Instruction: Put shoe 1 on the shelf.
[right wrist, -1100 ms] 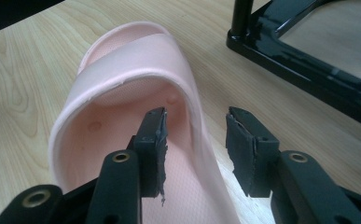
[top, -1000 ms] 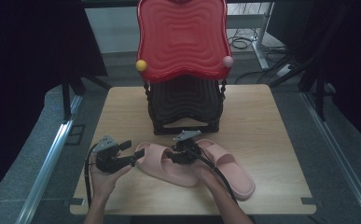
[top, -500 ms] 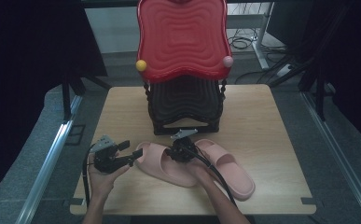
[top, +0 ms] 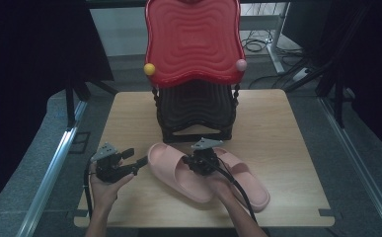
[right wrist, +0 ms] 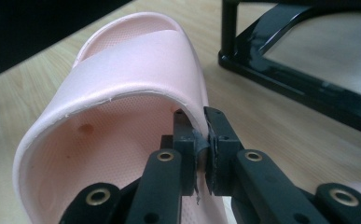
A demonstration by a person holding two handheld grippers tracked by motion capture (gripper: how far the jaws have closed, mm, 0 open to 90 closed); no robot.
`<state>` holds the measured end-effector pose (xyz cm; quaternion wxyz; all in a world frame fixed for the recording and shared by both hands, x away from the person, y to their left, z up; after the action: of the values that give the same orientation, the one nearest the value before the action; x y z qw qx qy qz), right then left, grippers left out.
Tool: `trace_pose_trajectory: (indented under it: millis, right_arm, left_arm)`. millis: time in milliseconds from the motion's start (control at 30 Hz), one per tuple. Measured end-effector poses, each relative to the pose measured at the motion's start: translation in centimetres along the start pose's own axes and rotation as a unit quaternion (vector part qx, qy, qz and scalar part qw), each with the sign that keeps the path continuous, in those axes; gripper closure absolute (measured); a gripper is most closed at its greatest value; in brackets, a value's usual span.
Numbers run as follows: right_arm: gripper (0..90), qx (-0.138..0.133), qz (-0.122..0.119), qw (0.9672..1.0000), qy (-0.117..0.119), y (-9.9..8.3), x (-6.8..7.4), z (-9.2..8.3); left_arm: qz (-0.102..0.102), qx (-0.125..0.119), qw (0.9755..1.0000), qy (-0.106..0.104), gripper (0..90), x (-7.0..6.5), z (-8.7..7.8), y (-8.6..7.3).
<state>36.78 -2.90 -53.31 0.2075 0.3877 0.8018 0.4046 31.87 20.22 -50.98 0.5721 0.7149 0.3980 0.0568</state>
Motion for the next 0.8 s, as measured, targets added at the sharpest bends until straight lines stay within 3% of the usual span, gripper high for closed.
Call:
trace_pose_trajectory:
  millis: [233,533,633,800]
  right_arm:
    - [84.0,-0.041,0.023,0.9987,-0.019,0.3,-2.2,-4.1]
    - [84.0,-0.087,0.053,0.994,-0.039,0.7,-4.6,-8.0]
    - [84.0,-0.103,0.065,0.9916,-0.044,1.0,-5.1,-8.8]
    - [84.1,-0.148,0.078,0.9842,-0.06,2.6,-6.1,-11.3]
  left_arm:
    - [-0.004,0.002,1.0,-0.003,29.0,0.0,0.2,-0.2]
    - [-0.007,0.006,0.9999,-0.005,29.1,-0.1,0.6,-0.3]
    - [-0.008,0.006,0.9999,-0.005,29.1,-0.1,0.6,-0.4]
    - [-0.008,0.005,0.9999,-0.006,29.0,-0.2,0.6,-0.4]
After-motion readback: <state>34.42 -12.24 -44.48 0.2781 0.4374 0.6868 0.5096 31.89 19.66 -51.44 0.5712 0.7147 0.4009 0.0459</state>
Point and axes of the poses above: each handheld gripper's, and its own axes: z roughly forward along the jaws, y roughly out of its top, x roughly to its left, the point moved 6 cm from there along z, roughly forward along the jaws, and after that the axes turned 15 degrees about -y, right-handed, at the moved point
